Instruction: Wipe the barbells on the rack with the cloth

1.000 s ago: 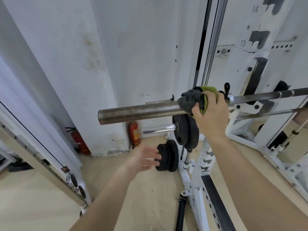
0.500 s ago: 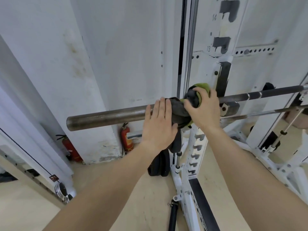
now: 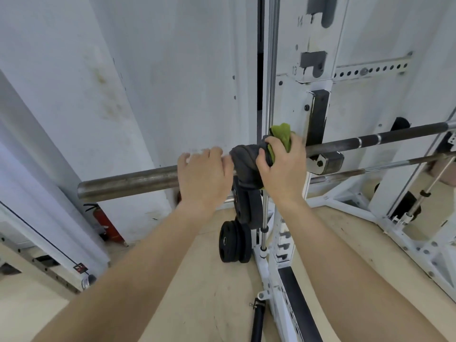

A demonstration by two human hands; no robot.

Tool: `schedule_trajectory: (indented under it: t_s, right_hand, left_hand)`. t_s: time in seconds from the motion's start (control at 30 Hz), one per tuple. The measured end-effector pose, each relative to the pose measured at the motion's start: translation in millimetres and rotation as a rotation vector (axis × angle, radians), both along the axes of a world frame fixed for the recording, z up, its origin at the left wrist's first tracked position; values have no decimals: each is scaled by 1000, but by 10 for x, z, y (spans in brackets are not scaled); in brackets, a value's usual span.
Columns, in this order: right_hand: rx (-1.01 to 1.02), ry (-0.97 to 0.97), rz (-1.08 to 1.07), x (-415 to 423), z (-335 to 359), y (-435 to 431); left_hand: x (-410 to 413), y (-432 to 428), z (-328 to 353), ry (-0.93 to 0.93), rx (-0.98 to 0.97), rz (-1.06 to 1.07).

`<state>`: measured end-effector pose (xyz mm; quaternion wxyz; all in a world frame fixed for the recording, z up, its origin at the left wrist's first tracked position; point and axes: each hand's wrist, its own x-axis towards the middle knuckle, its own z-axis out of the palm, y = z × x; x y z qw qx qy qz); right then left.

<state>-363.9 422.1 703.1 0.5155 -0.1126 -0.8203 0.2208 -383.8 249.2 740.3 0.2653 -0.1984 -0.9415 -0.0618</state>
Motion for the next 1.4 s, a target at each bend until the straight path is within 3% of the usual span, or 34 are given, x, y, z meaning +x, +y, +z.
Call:
schedule_trajectory:
  t_s: [0.13, 0.2, 0.27, 0.3, 0.37, 0.4, 0.47, 0.53, 0.57, 0.63, 0.73, 0.83, 0.93, 1.0, 1.07, 1.13, 1.23, 1.4]
  right_hand:
    - [16, 22, 8, 21, -65, 19]
    - [-15, 21, 3, -1, -36, 24]
    - [-33, 23, -1, -20, -14, 20]
    - [-33, 25, -1, -29, -13, 18]
    - [-30, 23, 7, -33, -17, 10]
    - [-26, 22, 11, -37, -13, 13]
    - [-24, 14, 6, -49, 6, 21]
    - [-25, 20, -2, -79, 38, 28]
    - [-27, 29, 4, -97, 47, 23]
    - [-33, 53, 3, -128, 39, 24]
    - [-34, 68, -3, -136, -8, 20]
    - [-46, 74, -15, -152, 24, 14]
    - [-56, 99, -2, -136, 7, -15]
    - [-46, 109, 2, -108, -41, -28]
    - [-17, 102, -4, -94, -72, -38]
    - [58, 88, -11, -113, -47, -94]
    - [177, 68, 55, -190, 24, -318]
    - [181, 40, 239, -352, 133, -1051]
  left_hand:
    - [33, -100, -245, -12, -15, -89]
    - [-94, -28, -77, -110, -48, -83]
    - [-247, 26, 160, -316, -121, -90]
    - [-357, 37, 263, -514, -111, -55]
    - [-572, 58, 401, -867, 31, 53]
    - [-650, 83, 431, -897, 62, 86]
    - [-733, 145, 449, -686, 23, 118]
    - [-649, 168, 432, -180, 34, 136]
    - [-510, 129, 384, -49, 90, 110]
    - [-236, 67, 159, -70, 144, 46]
    - [-98, 50, -182, -108, -19, 61]
    - [-337, 133, -49, -211, -64, 71]
    - [-609, 157, 167, -421, -72, 34]
    - [-714, 179, 310, -606, 21, 49]
    - [-734, 183, 393, -527, 159, 41]
    - [-666, 150, 446, -276, 464, -11]
    - [-429, -103, 475, -142, 875, -119]
    - [-122, -757, 353, -54, 1010, -11]
